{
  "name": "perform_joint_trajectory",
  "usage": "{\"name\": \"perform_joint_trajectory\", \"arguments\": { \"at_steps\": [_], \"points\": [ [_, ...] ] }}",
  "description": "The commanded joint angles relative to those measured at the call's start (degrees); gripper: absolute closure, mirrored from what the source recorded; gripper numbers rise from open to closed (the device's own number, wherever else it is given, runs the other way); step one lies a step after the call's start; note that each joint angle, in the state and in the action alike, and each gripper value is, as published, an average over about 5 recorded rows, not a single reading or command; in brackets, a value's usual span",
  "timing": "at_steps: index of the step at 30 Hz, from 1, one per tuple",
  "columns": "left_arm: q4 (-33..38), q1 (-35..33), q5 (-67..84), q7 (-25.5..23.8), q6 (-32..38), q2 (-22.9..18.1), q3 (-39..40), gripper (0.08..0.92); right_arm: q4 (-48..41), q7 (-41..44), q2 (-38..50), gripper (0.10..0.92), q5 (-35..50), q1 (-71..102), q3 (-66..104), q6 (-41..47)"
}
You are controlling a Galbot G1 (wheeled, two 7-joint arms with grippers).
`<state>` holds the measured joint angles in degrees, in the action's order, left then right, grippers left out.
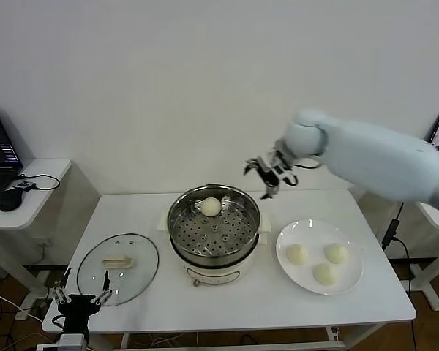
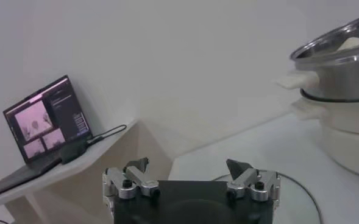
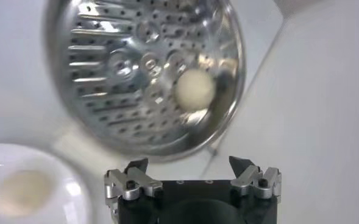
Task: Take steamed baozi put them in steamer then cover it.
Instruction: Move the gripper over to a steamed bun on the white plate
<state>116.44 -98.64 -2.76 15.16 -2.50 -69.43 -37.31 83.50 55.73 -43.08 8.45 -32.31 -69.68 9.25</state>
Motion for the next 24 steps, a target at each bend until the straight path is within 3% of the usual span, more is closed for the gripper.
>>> {"name": "perform_joint_trajectory", "arguments": {
  "at_steps": [1, 11, 24],
  "points": [
    [-0.11, 0.21, 0.02, -0.74, -0.07, -0.01, 0.22, 0.177, 9.96, 0.97, 16.76, 0.203, -2.44, 8.14, 2.57, 7.72],
    [-0.75, 0.23, -0.48, -1.21, -0.11, -0.25, -0.18, 0.177, 4.19, 0.34, 14.83, 0.203, -9.75, 23.18, 12.06, 6.97],
    [-1.60, -0.03, -0.95, -1.82, -0.13, -0.22, -1.44, 0.177, -8.10, -1.16, 1.29, 0.202, -13.58, 32.55, 18.47, 5.14]
  ]
}}
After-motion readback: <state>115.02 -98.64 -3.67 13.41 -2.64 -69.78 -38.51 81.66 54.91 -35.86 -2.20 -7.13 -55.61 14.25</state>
